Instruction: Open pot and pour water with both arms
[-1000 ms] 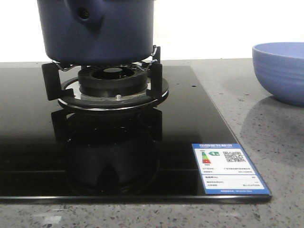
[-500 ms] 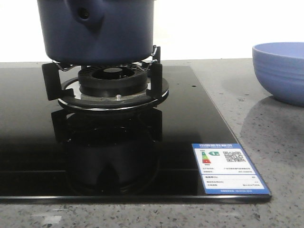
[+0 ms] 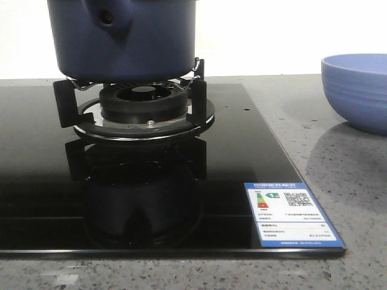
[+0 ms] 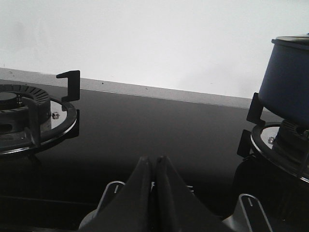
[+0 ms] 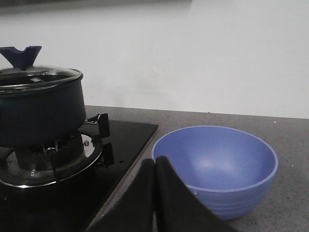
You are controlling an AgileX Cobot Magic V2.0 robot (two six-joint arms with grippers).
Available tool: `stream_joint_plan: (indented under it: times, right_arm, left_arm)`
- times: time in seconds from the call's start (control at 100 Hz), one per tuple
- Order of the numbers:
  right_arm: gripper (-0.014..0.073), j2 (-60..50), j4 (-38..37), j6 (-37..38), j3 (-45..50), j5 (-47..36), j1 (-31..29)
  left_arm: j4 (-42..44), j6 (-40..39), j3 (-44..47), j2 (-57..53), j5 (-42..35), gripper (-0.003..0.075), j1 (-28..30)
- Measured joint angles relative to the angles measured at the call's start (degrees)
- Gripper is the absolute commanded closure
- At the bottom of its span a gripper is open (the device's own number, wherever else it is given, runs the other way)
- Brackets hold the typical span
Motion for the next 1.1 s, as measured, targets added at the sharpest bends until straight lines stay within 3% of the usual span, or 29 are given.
stream_joint_plan:
  times: [0.48,0.55,0.72,0.81,0.93,1.1]
  right_arm:
    - [0.0655,0.0,-1.4,0.6,0.0,-3.4,0.0]
    - [0.0655,0.7,-8.1,5.7,0.3,-5.5,0.0]
    - [0.0655,2.1,-37.0,31.6,4.3,-12.7,0.0]
    - [0.0655,2.1,-48.6,41.3,8.2,-17.1,0.0]
    - [0.0655,1.1,-55.4,48.8,13.6,-19.5,0.0]
    - [0.0655,-3.8,-57.4,50.9,15.3,-17.0,0.0]
  left_arm:
    - [0.0,0.0,0.0,0.0,0.0,0.0741,0.0]
    - [0.0,0.0,0.0,0.0,0.0,0.0741,0.0]
    - [0.0,0.0,0.0,0.0,0.0,0.0741,0.0]
    - [0.0,0.0,0.0,0.0,0.0,0.0741,0.0]
    - [0.0,0.0,0.0,0.0,0.0,0.0741,0.0]
    - [0.0,0.0,0.0,0.0,0.0,0.0741,0.0]
